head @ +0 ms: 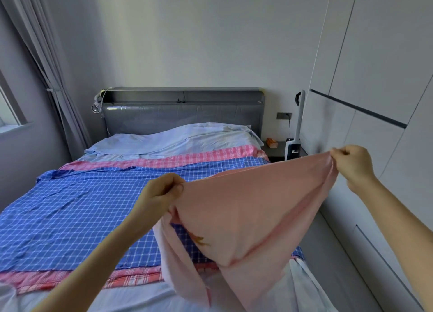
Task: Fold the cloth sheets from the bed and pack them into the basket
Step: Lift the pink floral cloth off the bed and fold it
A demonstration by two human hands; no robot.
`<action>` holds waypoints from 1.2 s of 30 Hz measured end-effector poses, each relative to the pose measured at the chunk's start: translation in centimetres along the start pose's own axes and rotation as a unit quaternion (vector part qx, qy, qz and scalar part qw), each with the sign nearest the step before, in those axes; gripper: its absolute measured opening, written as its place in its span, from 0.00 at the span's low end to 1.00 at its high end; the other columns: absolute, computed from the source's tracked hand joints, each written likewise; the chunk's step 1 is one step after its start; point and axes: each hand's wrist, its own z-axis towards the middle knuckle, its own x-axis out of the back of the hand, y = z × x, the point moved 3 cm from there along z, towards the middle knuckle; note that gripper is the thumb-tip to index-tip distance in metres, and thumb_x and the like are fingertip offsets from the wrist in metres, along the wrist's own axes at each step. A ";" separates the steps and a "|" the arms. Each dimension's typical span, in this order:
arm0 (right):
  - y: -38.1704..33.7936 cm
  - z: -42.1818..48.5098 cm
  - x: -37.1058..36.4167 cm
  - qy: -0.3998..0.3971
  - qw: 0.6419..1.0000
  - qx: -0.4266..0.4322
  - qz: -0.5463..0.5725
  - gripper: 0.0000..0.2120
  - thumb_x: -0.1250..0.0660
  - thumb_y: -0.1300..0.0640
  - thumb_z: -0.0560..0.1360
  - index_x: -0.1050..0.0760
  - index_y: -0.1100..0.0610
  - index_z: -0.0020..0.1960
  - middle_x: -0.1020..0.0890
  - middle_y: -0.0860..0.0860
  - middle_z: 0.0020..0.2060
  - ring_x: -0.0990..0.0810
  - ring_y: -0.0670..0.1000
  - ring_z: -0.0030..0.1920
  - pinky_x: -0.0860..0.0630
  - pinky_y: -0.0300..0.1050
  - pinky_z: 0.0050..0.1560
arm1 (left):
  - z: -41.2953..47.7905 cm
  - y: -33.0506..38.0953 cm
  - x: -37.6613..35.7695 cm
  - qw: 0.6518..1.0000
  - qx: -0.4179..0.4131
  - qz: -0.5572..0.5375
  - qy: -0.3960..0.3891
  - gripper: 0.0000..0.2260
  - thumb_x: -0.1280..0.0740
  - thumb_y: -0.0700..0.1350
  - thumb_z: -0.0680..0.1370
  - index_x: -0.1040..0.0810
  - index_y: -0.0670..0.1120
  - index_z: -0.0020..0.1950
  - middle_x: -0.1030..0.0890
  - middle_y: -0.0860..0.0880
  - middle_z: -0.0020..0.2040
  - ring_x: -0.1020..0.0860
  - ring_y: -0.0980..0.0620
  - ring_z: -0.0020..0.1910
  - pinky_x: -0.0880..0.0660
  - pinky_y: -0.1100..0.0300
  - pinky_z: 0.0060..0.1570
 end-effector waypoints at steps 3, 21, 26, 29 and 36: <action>1.7 -1.7 -1.6 -0.013 0.996 0.008 -0.092 0.18 0.38 0.61 0.78 0.36 0.61 0.31 0.31 0.57 0.28 0.31 0.56 0.34 0.37 0.47 0.35 | 0.0 2.2 0.1 0.997 -0.035 0.073 -0.013 0.05 0.39 0.46 0.71 0.23 0.49 0.38 0.25 0.54 0.32 0.30 0.60 0.33 0.35 0.68 0.35; -3.0 -19.9 -11.0 -0.379 0.887 0.264 0.010 0.11 0.25 0.48 0.67 0.24 0.50 0.31 0.23 0.42 0.29 0.27 0.43 0.36 0.34 0.36 0.48 | -5.3 -0.4 -1.1 0.973 -0.064 0.199 -0.101 0.12 0.37 0.42 0.75 0.26 0.59 0.38 0.23 0.60 0.36 0.26 0.59 0.36 0.31 0.69 0.37; -6.0 -20.1 -8.7 -0.062 0.870 0.482 -0.082 0.13 0.36 0.53 0.69 0.24 0.54 0.27 0.26 0.43 0.23 0.29 0.48 0.28 0.36 0.47 0.41 | -7.3 -2.2 -2.3 0.980 -0.034 0.180 -0.080 0.11 0.31 0.46 0.74 0.26 0.62 0.37 0.20 0.58 0.35 0.23 0.57 0.37 0.28 0.69 0.40; -7.5 -20.7 -8.1 -0.018 0.866 0.491 -0.093 0.13 0.38 0.56 0.69 0.24 0.55 0.27 0.26 0.45 0.22 0.30 0.50 0.26 0.39 0.45 0.39 | -7.5 -1.8 -4.4 0.989 -0.017 0.133 -0.070 0.12 0.29 0.42 0.74 0.25 0.60 0.40 0.21 0.63 0.34 0.21 0.61 0.37 0.28 0.71 0.41; -9.8 -20.3 -8.2 -0.081 0.802 0.544 -0.234 0.09 0.37 0.61 0.63 0.24 0.55 0.25 0.26 0.47 0.20 0.30 0.52 0.24 0.38 0.43 0.37 | -5.5 1.3 -7.7 0.981 -0.104 0.119 0.113 0.10 0.30 0.50 0.71 0.21 0.43 0.38 0.21 0.53 0.35 0.23 0.54 0.35 0.26 0.63 0.37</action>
